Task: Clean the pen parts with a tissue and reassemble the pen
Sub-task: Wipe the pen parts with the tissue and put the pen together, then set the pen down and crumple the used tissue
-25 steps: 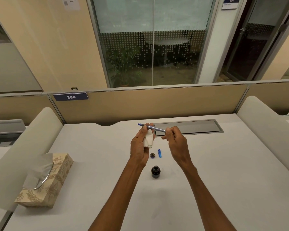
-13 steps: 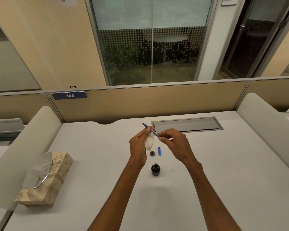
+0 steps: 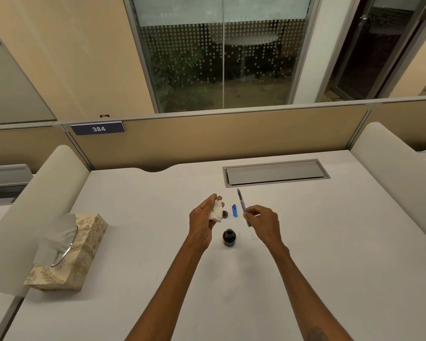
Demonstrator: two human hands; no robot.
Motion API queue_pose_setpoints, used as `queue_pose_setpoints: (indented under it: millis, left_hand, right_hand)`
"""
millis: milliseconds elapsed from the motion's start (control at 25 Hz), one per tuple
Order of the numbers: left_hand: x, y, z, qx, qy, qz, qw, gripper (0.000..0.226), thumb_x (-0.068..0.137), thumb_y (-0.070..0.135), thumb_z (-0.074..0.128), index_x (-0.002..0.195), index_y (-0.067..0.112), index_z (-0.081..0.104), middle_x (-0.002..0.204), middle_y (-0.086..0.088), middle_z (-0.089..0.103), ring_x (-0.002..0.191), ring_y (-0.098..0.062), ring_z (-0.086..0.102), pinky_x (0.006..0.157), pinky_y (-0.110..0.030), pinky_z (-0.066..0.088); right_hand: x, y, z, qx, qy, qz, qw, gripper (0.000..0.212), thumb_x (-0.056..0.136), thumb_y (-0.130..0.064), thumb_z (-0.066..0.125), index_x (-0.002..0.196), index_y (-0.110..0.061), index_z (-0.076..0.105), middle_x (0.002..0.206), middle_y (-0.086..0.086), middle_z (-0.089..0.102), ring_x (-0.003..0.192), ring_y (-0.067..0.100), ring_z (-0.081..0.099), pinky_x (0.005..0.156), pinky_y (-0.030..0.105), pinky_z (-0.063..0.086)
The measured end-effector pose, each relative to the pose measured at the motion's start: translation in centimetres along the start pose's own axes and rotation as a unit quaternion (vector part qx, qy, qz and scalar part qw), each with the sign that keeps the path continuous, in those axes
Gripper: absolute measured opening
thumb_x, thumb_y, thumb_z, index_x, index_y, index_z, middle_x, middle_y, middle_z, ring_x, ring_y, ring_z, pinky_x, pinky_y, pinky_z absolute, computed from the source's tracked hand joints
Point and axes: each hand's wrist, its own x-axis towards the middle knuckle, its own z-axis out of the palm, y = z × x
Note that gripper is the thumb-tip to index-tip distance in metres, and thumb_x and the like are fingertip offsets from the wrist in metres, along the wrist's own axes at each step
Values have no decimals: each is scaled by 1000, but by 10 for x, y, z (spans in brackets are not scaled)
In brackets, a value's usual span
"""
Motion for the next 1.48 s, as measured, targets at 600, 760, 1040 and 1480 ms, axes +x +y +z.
queue_pose_setpoints:
  millis: [600, 760, 1040, 1480]
  left_hand:
    - [-12, -23, -35, 58, 0, -11, 998, 41, 102, 6, 43, 140, 16, 53, 133, -2, 65, 117, -23, 58, 83, -28, 53]
    - [-13, -26, -39, 65, 1, -3, 998, 42, 103, 6, 43, 144, 17, 46, 134, -6, 64, 115, -23, 59, 81, -28, 53]
    - [-11, -25, -33, -13, 13, -28, 999, 43, 96, 6, 59, 139, 11, 52, 134, -11, 61, 116, -27, 60, 78, -30, 58]
    - [-23, -17, 2, -97, -44, -35, 994, 19, 95, -1, 58, 110, 9, 63, 107, -11, 71, 83, -18, 75, 70, -26, 62]
  right_hand:
    - [-19, 77, 67, -114, -49, 127, 984, 12, 88, -15, 65, 91, -8, 75, 92, 9, 75, 88, 27, 68, 67, 26, 40]
    - [-19, 84, 72, -134, -47, 124, 982, 13, 89, -15, 65, 90, -6, 74, 93, 9, 74, 86, 25, 67, 66, 25, 39]
    - [-15, 93, 78, -106, -35, 139, 984, 17, 87, -20, 68, 94, -6, 70, 97, 12, 73, 90, 28, 65, 78, 34, 48]
    - [-21, -8, 15, 429, -161, 1, 889, 25, 92, -15, 63, 116, -9, 70, 112, 10, 73, 96, 22, 70, 84, 31, 58]
